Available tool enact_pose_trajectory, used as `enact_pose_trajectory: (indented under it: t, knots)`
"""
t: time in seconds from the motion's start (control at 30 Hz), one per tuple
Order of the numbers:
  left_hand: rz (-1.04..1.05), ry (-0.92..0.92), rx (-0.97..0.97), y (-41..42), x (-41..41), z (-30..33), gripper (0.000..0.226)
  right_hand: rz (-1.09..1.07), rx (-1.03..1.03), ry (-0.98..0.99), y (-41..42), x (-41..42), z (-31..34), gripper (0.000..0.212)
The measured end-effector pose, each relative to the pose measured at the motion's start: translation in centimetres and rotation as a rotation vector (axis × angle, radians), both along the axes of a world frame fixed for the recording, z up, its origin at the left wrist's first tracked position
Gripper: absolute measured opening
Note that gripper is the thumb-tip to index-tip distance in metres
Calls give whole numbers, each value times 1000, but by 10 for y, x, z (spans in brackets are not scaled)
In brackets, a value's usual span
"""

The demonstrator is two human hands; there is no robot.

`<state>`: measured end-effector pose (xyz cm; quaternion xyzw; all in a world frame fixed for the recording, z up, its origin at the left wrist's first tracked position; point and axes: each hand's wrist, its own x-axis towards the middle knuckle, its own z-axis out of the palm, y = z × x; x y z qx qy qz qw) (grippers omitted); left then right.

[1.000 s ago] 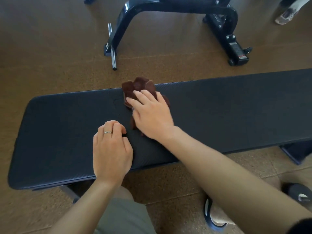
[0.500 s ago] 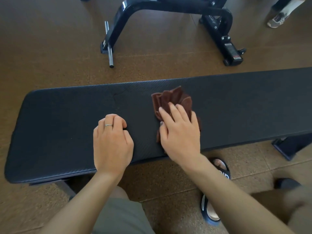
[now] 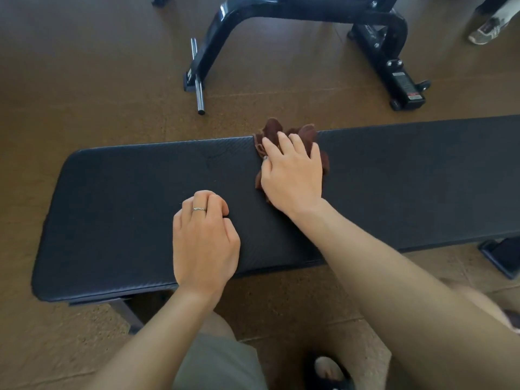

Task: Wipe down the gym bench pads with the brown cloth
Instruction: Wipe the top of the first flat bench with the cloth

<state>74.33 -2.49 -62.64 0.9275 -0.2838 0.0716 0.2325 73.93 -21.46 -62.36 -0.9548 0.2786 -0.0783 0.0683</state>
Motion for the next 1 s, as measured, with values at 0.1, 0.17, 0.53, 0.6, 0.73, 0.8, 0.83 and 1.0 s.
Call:
enact_pose_trajectory:
  t: [0.1, 0.17, 0.53, 0.6, 0.73, 0.8, 0.83, 1.0]
  knots:
    - [14, 2, -11, 1, -1, -3, 13, 128, -5, -28, 35, -55, 2, 49]
    - [33, -5, -26, 0, 0, -3, 15, 203, 11, 3, 53, -84, 4, 50]
    - [136, 5, -21, -5, -2, -5, 11, 501, 30, -39, 34, 75, 3, 44]
    - [123, 14, -17, -5, -3, -3, 11, 542, 24, -26, 34, 84, 3, 44]
    - [137, 35, -26, -5, -4, 1, 12, 514, -4, -64, -15, 43, 4, 57]
    - [157, 41, -24, -7, -5, 2, 12, 428, 0, -37, -60, 8, 4, 57]
    - [164, 41, -20, -9, -5, 2, 13, 389, 2, -19, -82, -8, 7, 57]
    - [183, 49, -50, -11, -5, 3, 13, 237, -5, 18, -89, -22, 8, 53]
